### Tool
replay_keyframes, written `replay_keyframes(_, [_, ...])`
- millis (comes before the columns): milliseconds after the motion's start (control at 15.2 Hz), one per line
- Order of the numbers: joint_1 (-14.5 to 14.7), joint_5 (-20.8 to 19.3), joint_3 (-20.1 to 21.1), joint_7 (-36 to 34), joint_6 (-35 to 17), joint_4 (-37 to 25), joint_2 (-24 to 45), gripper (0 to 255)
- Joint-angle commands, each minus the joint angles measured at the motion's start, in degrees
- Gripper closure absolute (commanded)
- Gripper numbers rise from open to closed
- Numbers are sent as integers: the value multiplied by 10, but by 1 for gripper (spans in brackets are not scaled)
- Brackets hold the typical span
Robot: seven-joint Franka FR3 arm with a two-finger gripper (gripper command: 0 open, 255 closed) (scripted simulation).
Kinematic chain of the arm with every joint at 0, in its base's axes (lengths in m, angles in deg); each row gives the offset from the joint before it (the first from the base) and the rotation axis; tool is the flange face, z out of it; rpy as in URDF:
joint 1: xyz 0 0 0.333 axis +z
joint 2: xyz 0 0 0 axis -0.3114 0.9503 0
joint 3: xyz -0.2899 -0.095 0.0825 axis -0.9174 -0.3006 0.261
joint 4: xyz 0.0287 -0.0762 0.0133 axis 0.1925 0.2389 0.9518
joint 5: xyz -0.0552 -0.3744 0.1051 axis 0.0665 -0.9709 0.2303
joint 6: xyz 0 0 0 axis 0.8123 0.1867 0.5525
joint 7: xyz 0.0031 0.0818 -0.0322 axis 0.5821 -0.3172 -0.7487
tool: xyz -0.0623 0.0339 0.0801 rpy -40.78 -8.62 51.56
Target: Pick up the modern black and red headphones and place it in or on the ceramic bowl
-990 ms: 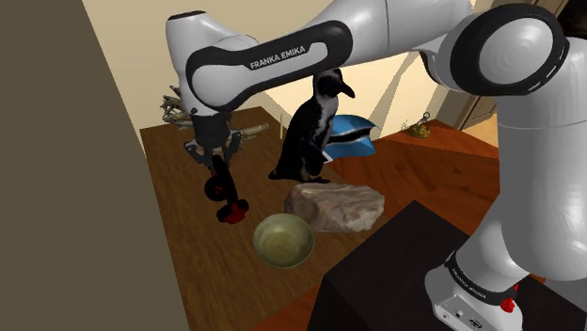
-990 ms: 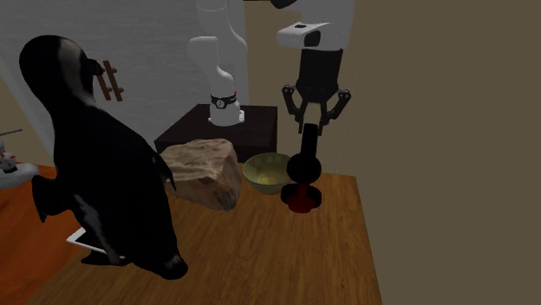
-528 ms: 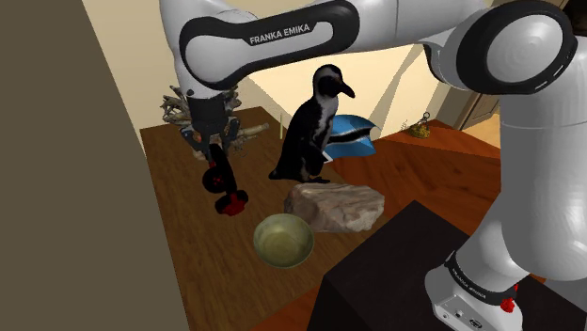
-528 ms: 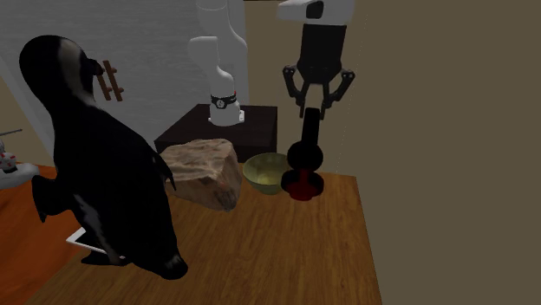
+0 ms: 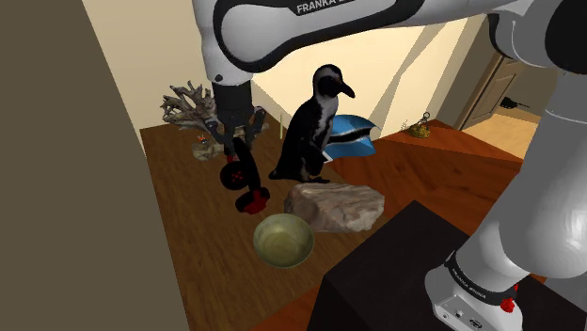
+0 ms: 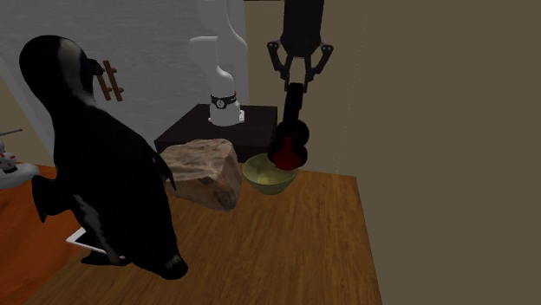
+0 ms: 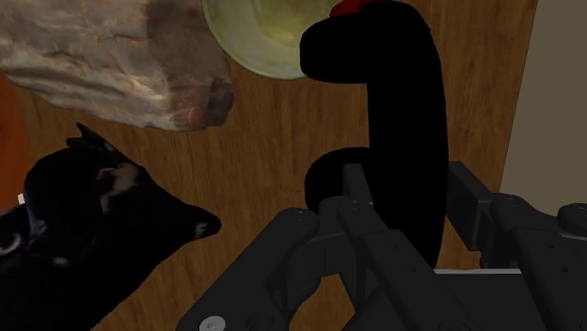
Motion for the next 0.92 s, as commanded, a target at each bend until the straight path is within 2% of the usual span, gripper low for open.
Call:
replay_keyframes(0, [-14,25,2,14,-1,49,-55,255])
replay_keyframes(264, [-28,70,-2,45,9,127,-154,255])
replay_keyframes(594, [-30,119,-22,85,40,205,-274,255])
replay_keyframes(858, [-28,119,-20,84,10,234,-272,255])
